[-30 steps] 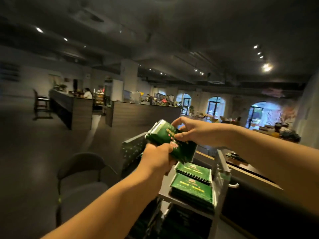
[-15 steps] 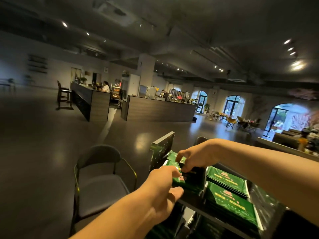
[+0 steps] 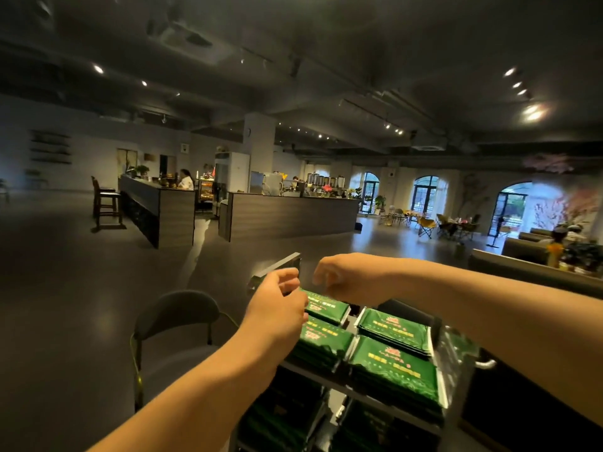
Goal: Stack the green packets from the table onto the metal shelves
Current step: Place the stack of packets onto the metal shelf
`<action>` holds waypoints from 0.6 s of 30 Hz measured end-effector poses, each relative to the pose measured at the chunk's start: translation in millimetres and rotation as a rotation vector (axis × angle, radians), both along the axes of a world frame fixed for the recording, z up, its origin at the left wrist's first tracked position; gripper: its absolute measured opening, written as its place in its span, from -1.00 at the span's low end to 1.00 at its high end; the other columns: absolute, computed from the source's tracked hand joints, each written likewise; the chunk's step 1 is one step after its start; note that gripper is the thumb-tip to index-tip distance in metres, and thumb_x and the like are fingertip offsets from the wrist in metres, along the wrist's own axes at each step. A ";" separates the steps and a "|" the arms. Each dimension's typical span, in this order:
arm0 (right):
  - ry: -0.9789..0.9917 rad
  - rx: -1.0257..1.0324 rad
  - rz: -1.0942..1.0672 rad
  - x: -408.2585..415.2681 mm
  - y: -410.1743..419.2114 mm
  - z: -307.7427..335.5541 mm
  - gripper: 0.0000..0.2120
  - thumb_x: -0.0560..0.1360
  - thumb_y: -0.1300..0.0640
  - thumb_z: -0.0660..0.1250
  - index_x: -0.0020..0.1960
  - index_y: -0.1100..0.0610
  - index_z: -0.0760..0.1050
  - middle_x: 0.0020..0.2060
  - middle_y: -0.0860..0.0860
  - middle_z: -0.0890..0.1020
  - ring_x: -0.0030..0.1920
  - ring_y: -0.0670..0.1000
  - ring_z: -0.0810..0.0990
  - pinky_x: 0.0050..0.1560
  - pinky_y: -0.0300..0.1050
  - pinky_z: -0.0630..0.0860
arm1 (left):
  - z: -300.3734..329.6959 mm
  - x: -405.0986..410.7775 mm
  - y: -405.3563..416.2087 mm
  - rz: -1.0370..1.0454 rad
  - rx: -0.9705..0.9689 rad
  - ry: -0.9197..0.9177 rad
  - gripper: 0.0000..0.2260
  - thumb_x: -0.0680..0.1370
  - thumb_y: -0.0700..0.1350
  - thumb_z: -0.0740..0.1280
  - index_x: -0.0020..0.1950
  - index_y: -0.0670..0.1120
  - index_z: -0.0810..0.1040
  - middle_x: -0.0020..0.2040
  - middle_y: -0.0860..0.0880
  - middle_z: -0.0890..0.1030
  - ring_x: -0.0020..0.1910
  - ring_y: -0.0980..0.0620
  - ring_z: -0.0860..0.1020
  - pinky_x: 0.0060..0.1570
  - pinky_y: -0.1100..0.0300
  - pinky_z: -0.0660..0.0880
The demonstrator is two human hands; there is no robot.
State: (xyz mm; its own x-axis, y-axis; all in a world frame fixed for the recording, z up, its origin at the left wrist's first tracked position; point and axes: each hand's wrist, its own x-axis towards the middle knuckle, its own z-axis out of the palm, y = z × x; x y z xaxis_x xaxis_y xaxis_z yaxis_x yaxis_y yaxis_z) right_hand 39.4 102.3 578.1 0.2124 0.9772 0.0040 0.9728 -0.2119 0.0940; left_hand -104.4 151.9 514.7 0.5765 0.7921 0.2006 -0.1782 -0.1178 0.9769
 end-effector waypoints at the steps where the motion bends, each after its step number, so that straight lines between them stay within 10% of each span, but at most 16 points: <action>1: 0.015 0.055 0.012 -3.2 -10.2 2.4 -0.71 0.59 0.20 0.20 0.28 0.13 0.49 0.17 0.06 0.57 0.15 0.08 0.55 -0.01 -0.24 0.41 | 3.8 0.7 -3.8 0.032 0.114 0.000 -0.73 0.54 -0.32 0.24 0.12 0.01 0.45 0.11 0.03 0.54 0.07 0.04 0.54 0.22 -0.07 0.49; 11: 0.419 0.760 -0.125 5.4 -193.7 -18.0 -0.90 0.60 0.11 0.25 0.03 -0.06 0.51 -0.10 -0.11 0.56 -0.12 -0.14 0.55 -0.11 -0.19 0.53 | 8.0 56.9 -125.0 -0.146 0.582 -0.160 -0.78 0.55 -0.23 0.27 0.03 0.11 0.47 -0.10 0.13 0.58 -0.22 0.24 0.55 -0.26 0.35 0.47; 18: 0.466 1.015 -0.525 21.5 -313.3 -111.5 -0.93 0.60 0.06 0.26 0.05 -0.09 0.47 -0.12 -0.15 0.56 -0.09 -0.22 0.52 -0.19 -0.35 0.48 | -65.9 120.9 -218.7 -0.498 0.545 -0.136 -0.83 0.57 -0.17 0.28 0.10 0.07 0.48 -0.06 0.10 0.56 -0.16 0.18 0.53 -0.12 0.20 0.52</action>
